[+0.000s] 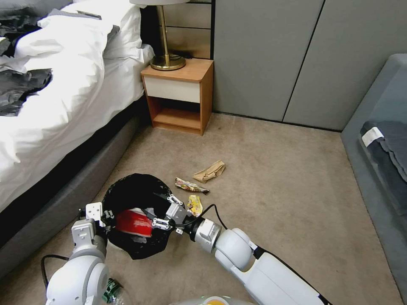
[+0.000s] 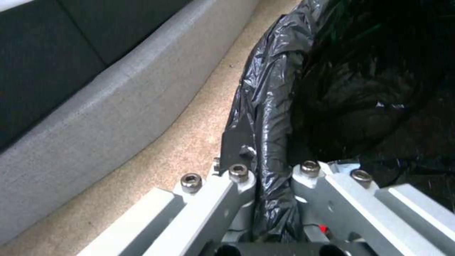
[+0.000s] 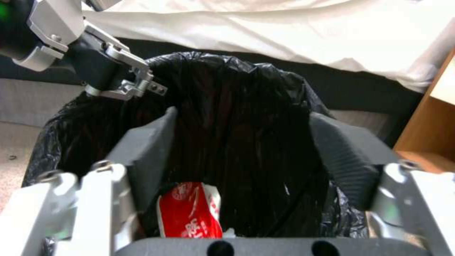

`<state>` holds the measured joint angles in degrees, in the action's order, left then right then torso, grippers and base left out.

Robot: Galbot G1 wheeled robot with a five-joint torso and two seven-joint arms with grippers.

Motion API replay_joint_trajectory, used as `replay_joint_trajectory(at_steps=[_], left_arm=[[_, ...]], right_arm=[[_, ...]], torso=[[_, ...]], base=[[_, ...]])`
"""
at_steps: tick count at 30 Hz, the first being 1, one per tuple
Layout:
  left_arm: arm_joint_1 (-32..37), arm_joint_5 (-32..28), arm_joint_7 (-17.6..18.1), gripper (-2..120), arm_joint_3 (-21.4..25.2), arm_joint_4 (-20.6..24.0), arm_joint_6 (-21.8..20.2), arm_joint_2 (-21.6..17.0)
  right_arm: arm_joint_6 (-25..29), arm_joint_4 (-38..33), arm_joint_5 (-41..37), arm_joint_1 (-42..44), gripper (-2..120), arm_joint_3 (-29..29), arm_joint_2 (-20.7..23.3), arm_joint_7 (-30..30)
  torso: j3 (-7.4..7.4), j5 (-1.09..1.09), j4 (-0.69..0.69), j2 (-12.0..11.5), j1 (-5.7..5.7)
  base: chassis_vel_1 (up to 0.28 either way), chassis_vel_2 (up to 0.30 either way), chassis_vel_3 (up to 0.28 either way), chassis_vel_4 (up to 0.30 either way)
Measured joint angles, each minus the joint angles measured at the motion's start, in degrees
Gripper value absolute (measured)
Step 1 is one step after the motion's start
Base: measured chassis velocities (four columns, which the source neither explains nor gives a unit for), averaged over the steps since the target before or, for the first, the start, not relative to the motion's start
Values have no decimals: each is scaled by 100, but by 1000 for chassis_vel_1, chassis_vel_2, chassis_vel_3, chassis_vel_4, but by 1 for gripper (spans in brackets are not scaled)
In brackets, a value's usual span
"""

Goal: Pick up the trash bin, then pick up the garbage from the floor and place it into the trash bin.

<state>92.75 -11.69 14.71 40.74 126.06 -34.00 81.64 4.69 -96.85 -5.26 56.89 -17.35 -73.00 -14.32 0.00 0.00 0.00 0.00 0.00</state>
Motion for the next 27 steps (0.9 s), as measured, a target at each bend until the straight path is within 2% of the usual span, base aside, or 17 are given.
replay_joint_trajectory(at_steps=[2, 5, 6, 16, 19, 22, 27], left_arm=[[-1, 13, 1, 1, -11, 1, -1, 13], [-1, 19, 1, 1, -20, 1, -1, 19], [-1, 36, 1, 1, -37, 1, -1, 31], [-20, 59, 1, 1, -55, -47, -1, 29], [-33, 58, 1, 1, -29, -99, -1, 11], [-57, 47, 0, 1, 10, -168, -1, -11], [-81, 24, -1, 1, 56, -233, 2, -30]], right_arm=[[-5, 0, -2, -9, 86, -12, -4, 2], [-12, -1, -3, -13, 91, -15, -8, 2], [-20, -9, -7, -22, 98, -19, -13, 6], [-25, -241, -8, -22, 100, 91, -61, 77], [-39, -572, -7, 19, 100, 287, -91, 197], [-117, -1115, -1, 192, 100, 731, -137, 425], [-200, -1556, 42, 498, 100, 1129, -147, 768]], torso=[[0, 0, 0, 0, 0], [0, 0, 0, 0, -1], [0, 0, 0, 0, -1], [0, 0, 0, 0, -1], [0, 1, 1, 0, 0], [0, 0, 1, 0, -1], [0, 0, 0, 0, 0]], base=[[0, 0, 0, 0], [0, 0, 0, 0], [0, 0, 0, 0], [0, 0, 0, 0], [0, 0, 0, 0], [0, 0, 0, 0], [0, 0, 0, 0]])
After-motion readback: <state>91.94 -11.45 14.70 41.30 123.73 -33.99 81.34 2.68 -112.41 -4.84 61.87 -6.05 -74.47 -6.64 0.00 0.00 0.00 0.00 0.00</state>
